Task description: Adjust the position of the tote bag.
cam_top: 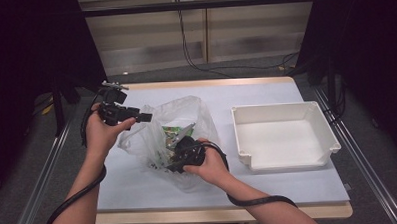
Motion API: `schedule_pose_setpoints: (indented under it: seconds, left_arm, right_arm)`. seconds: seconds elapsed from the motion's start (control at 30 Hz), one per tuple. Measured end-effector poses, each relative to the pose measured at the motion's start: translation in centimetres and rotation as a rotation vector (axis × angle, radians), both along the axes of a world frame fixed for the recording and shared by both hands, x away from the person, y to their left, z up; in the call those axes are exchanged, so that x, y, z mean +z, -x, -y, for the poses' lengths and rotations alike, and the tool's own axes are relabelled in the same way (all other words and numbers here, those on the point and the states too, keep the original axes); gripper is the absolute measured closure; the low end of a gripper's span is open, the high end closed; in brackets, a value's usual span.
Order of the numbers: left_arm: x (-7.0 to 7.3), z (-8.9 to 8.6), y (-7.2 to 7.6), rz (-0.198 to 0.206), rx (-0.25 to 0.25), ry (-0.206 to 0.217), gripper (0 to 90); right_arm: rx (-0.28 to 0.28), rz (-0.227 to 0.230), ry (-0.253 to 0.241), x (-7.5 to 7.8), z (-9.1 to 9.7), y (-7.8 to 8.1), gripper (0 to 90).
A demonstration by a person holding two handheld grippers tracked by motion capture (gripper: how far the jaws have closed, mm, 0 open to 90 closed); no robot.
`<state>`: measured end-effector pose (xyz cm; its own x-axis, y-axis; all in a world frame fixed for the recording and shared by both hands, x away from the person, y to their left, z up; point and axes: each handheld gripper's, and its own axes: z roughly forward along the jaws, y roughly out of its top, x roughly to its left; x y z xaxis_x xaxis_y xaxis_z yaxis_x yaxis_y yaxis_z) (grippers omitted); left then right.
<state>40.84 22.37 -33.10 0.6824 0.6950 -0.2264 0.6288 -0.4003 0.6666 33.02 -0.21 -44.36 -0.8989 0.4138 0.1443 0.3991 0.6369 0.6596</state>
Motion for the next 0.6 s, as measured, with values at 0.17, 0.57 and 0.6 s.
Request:
schedule_pose_setpoints:
  seconds: [0.17, 0.57, 0.6]
  left_arm:
    - [0.1, 0.9, 0.6, 0.0, -0.051, 0.014, 64.2]
    - [-2.6, 3.8, 0.6, -0.053, -0.16, -0.01, 84.8]
    - [-2.8, 4.0, 0.5, -0.059, -0.151, -0.005, 86.5]
  right_arm:
    - [-0.014, -0.005, -0.003, 0.2, 0.2, -0.1, 57.3]
    - [-0.02, -0.008, -0.001, 0.8, 0.8, -0.5, 51.0]
    - [-0.018, -0.008, -0.001, 0.9, 0.9, -0.5, 51.0]
